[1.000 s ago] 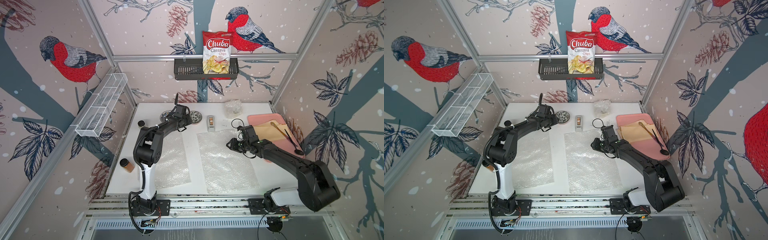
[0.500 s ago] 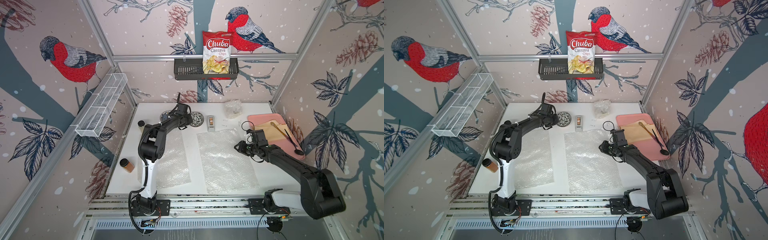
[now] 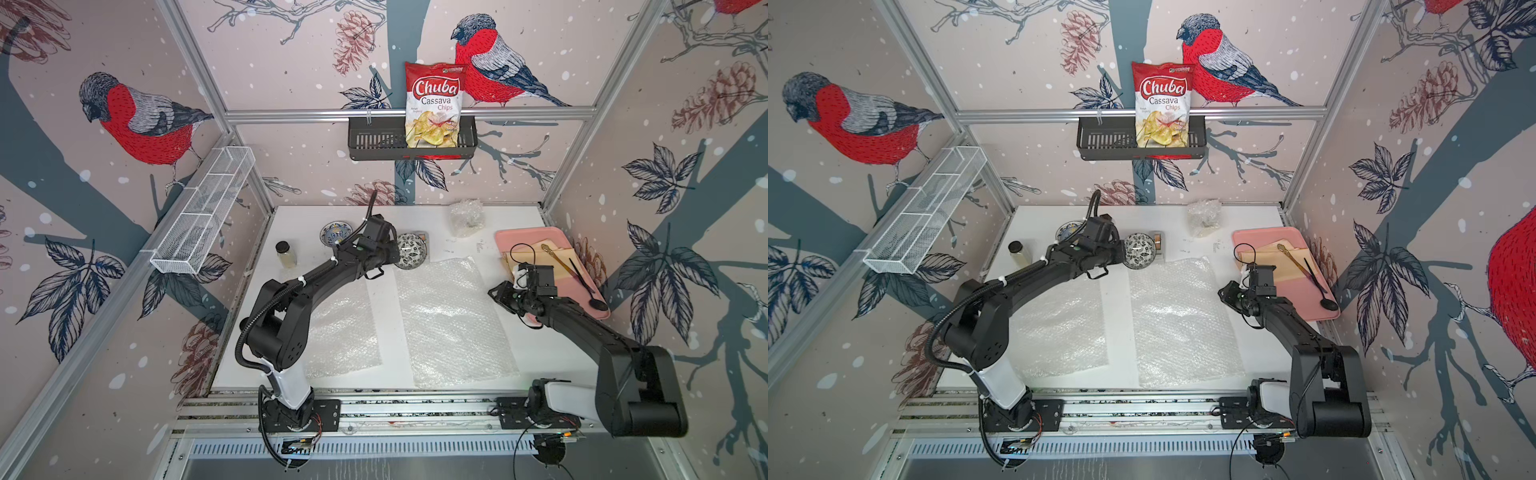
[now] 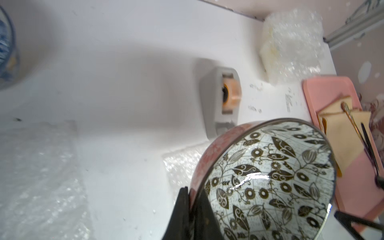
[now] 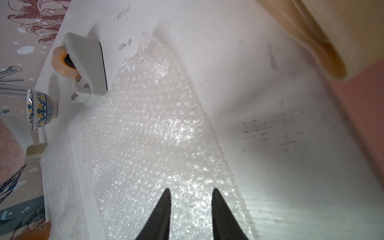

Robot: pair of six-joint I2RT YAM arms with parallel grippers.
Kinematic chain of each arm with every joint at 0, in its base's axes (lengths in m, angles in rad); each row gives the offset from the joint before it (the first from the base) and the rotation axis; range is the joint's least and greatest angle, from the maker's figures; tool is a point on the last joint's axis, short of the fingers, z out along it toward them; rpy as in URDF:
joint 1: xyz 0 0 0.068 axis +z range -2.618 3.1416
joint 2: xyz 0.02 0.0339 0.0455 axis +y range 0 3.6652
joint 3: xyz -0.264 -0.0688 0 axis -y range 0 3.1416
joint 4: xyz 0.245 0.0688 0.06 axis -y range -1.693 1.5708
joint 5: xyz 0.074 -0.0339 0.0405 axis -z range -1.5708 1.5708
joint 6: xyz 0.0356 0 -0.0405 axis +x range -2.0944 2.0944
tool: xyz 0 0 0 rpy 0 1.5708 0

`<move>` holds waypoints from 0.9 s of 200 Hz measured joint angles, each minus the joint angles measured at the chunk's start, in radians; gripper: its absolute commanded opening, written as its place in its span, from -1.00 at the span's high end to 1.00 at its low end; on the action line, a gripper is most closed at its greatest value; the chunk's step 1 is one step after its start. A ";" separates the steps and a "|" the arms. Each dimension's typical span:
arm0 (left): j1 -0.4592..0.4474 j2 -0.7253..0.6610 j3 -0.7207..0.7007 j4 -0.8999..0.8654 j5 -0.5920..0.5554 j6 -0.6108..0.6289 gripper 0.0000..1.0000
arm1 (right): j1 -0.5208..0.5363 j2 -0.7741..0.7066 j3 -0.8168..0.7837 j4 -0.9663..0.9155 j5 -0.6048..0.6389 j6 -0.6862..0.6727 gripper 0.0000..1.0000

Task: Wrap bowls in bubble wrap
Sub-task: Place the bowl on the bubble wrap.

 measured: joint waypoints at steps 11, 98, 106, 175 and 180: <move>-0.050 -0.007 -0.024 -0.001 0.018 0.000 1.00 | -0.010 0.012 0.006 0.003 0.000 -0.004 0.32; -0.282 0.128 0.025 -0.054 0.040 -0.034 1.00 | -0.019 0.082 0.032 0.031 0.000 -0.023 0.32; -0.285 0.130 0.020 -0.053 0.041 -0.038 1.00 | -0.019 0.090 0.036 0.031 0.000 -0.026 0.32; -0.294 0.197 0.041 -0.048 0.029 -0.055 0.94 | 0.012 0.155 0.108 0.038 0.000 -0.041 0.26; -0.294 0.203 0.045 -0.049 0.022 -0.055 0.87 | 0.016 0.159 0.113 0.039 0.000 -0.041 0.24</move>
